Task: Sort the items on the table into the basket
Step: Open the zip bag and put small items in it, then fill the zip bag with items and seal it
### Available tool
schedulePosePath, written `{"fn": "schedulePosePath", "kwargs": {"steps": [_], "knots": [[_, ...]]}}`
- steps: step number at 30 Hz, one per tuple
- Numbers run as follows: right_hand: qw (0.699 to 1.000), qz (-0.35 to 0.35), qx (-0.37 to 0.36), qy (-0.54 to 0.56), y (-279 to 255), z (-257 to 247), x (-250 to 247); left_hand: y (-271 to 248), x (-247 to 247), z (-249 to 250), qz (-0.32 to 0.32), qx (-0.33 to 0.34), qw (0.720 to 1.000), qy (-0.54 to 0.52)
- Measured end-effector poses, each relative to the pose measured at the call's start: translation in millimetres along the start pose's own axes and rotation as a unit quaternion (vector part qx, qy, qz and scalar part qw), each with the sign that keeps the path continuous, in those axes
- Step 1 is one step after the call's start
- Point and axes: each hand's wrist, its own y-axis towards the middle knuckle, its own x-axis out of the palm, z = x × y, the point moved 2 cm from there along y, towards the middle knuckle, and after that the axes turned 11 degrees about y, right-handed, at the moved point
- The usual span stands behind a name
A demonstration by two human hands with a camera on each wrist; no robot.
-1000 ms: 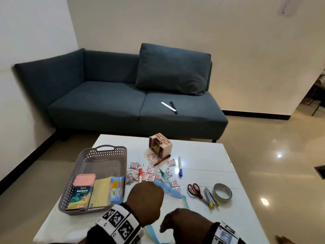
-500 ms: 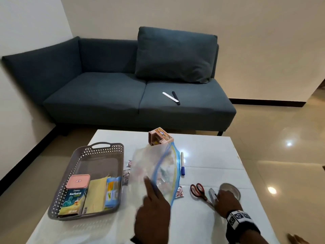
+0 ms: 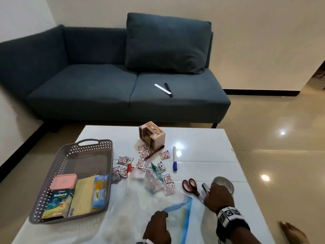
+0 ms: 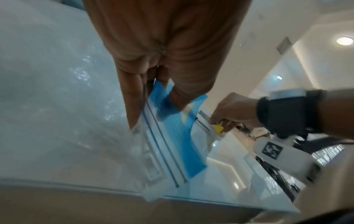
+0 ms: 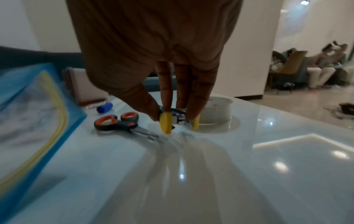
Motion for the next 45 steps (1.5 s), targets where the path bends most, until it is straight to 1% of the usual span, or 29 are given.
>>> {"fn": "schedulePosePath", "kwargs": {"steps": [1,3,5,7,9,11,12,14,16,18,20,24,27,30,33,37,41,45], "knots": [[0.998,0.042,-0.011,0.04,-3,-1,-8,-1,1,-1,-0.023,0.016,0.999,-0.019],[0.985,0.118,-0.05,0.116,-11,-6,-24,-6,5,-1,-0.081,0.023,0.994,-0.062],[0.967,0.152,-0.133,0.153,-22,-16,-34,-5,5,-4,-0.078,0.005,0.992,-0.095],[0.95,0.135,-0.24,0.148,-37,-29,-35,-3,9,-4,-0.089,-0.005,0.989,-0.115],[0.935,0.074,-0.341,0.067,-51,-43,-24,-1,12,-4,-0.092,-0.004,0.99,-0.106],[0.918,0.015,-0.395,-0.003,-59,-54,-6,0,13,-3,-0.095,-0.003,0.989,-0.111],[0.915,-0.015,-0.403,-0.032,-61,-59,3,0,12,-2,-0.096,0.0,0.989,-0.111],[0.912,-0.071,-0.394,-0.089,-62,-67,23,0,11,-2,-0.105,0.005,0.989,-0.104],[0.914,-0.115,-0.368,-0.122,-58,-68,42,-1,11,-4,-0.097,0.011,0.99,-0.102],[0.911,-0.156,-0.352,-0.151,-55,-68,57,-1,12,-4,-0.092,0.013,0.991,-0.093],[0.908,-0.173,-0.341,-0.172,-55,-72,61,-4,10,-3,-0.081,0.009,0.993,-0.086],[0.91,-0.199,-0.318,-0.178,-62,-80,52,-10,-3,-11,-0.064,0.011,0.994,-0.091],[0.924,-0.167,-0.305,-0.158,-64,-84,34,-11,-35,-24,-0.022,0.026,0.998,-0.049],[0.939,-0.12,-0.293,-0.13,-66,-94,0,-9,-88,-36,0.018,0.065,0.998,0.015],[0.948,-0.075,-0.287,-0.113,-70,-114,-44,-12,-147,-54,0.056,0.087,0.991,0.089],[0.964,-0.008,-0.249,-0.096,-67,-150,-106,-12,-210,-69,0.108,0.088,0.978,0.156],[0.967,0.041,-0.24,-0.076,-57,-181,-142,-6,-243,-69,0.137,0.085,0.967,0.197],[0.969,0.044,-0.234,-0.061,-46,-193,-144,11,-248,-66,0.137,0.09,0.961,0.223]]}}
